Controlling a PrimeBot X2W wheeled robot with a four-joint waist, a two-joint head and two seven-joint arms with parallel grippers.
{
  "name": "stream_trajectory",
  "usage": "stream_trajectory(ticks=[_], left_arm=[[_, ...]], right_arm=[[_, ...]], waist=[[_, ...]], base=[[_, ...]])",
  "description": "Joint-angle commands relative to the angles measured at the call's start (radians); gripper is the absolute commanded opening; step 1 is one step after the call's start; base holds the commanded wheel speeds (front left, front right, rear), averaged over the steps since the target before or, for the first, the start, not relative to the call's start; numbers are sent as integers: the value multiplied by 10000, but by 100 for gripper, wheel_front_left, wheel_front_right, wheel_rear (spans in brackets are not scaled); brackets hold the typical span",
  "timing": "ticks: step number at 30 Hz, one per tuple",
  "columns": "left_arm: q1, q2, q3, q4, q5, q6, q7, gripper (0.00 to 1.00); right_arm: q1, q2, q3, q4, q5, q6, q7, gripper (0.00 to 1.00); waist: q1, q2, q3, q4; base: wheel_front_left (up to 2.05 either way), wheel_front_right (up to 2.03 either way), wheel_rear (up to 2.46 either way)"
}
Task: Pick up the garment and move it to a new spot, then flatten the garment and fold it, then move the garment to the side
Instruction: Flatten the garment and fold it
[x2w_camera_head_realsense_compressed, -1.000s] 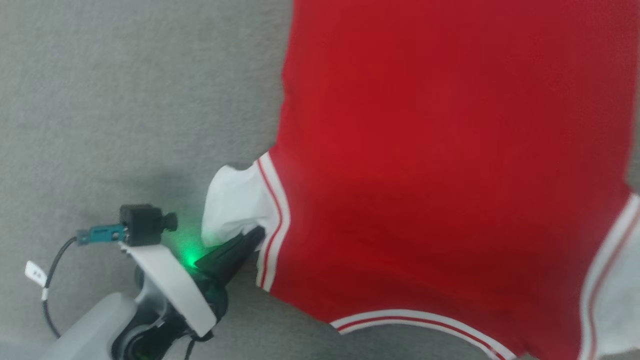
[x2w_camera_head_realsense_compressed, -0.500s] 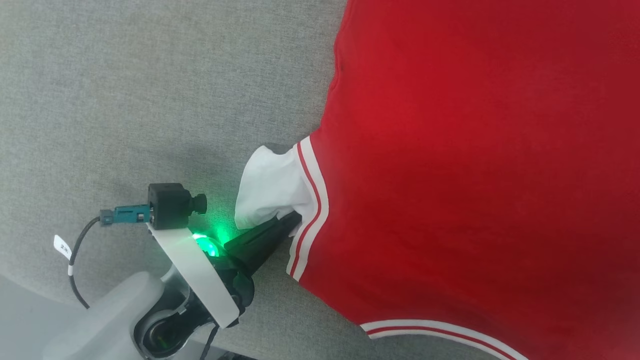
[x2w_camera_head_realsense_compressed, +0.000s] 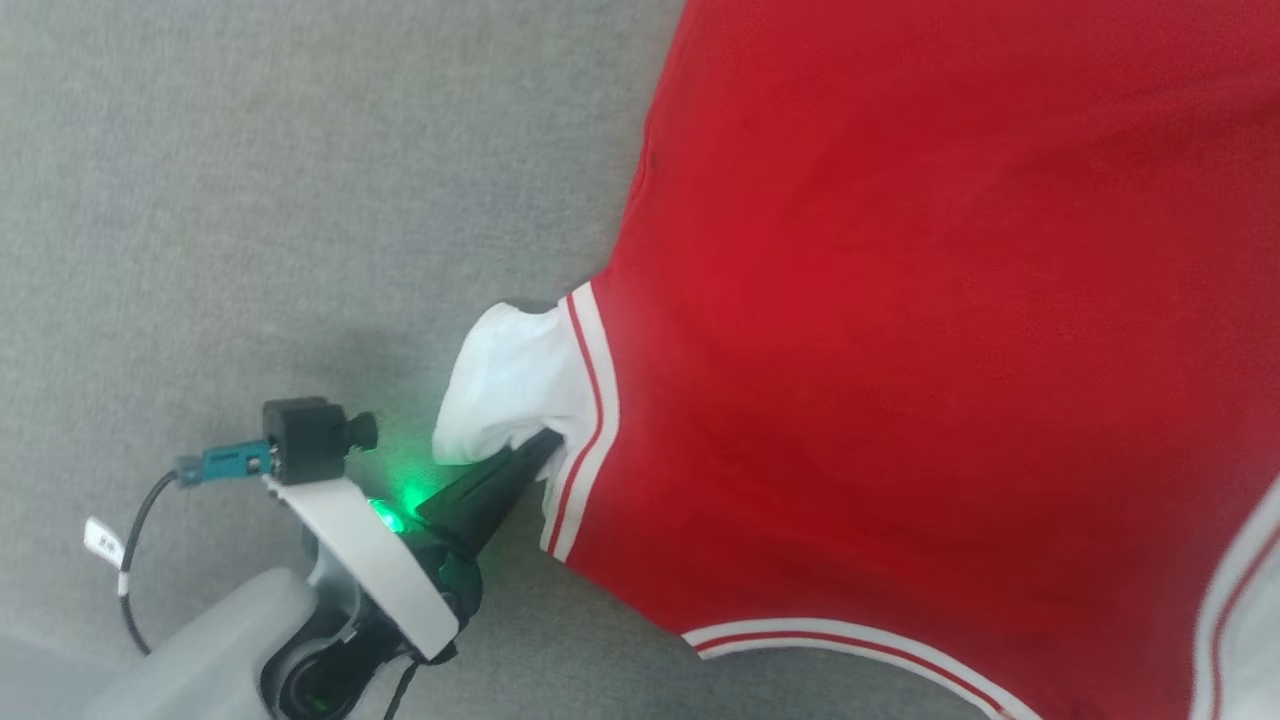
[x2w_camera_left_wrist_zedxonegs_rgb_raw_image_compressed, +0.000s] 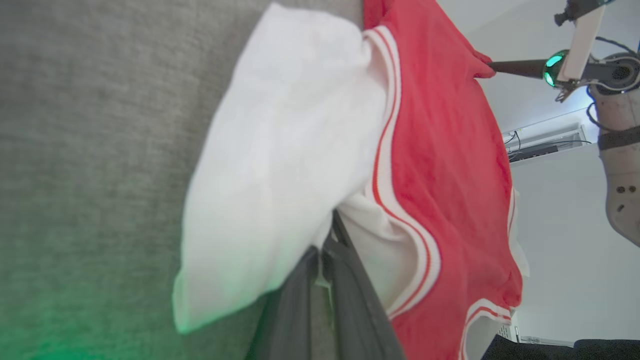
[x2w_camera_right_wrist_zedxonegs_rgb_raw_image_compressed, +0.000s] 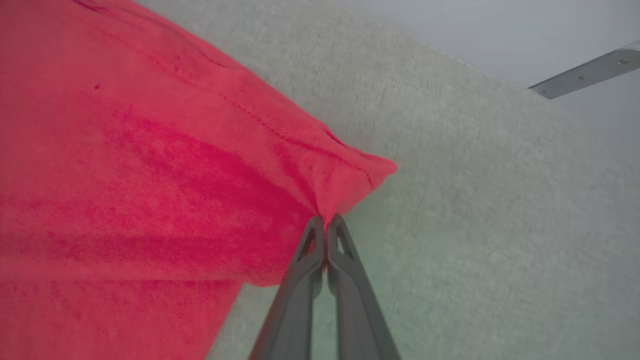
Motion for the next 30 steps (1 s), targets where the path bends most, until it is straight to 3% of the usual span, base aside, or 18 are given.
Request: stream_trajectory(ticks=[1, 7, 13, 18, 23, 29, 30], left_arm=[[295, 149, -8, 784, -267, 386, -142, 0], [731, 574, 115, 778, -498, 314, -612, 0], [1029, 808, 247, 632, -653, 236, -867, 0], [1126, 907, 401, 580, -657, 233, -1043, 0], [1028, 909, 405, 601, -577, 225, -1039, 0], [799, 921, 392, 623, -550, 225, -958, 0], [789, 930, 382, 619, -551, 225, -966, 0]], right_arm=[[785, -371, 162, -553, 545, -4, -4, 0], [3904, -1614, -96, -2749, 2320, -4, -88, 0], [7833, -1935, -1112, -4725, 3335, -3, -346, 0], [10885, -1372, -1592, -6222, 3163, -3, -319, 0], [12593, -692, -1419, -7212, 2614, -1, -135, 0], [13203, 242, -979, -7849, 1789, -3, 108, 0], [13107, 375, -1020, -7861, 1637, -1, -36, 10]], waist=[[0, 0, -709, -527], [0, 0, -1559, -1179], [0, 0, -2043, -1588], [0, 0, -2230, -1817], [0, 0, -2288, -1878], [0, 0, -2281, -1966], [0, 0, -2279, -1982]], base=[[0, 0, 0], [0, 0, 0], [0, 0, 0], [0, 0, 0], [0, 0, 0], [0, 0, 0], [0, 0, 0]])
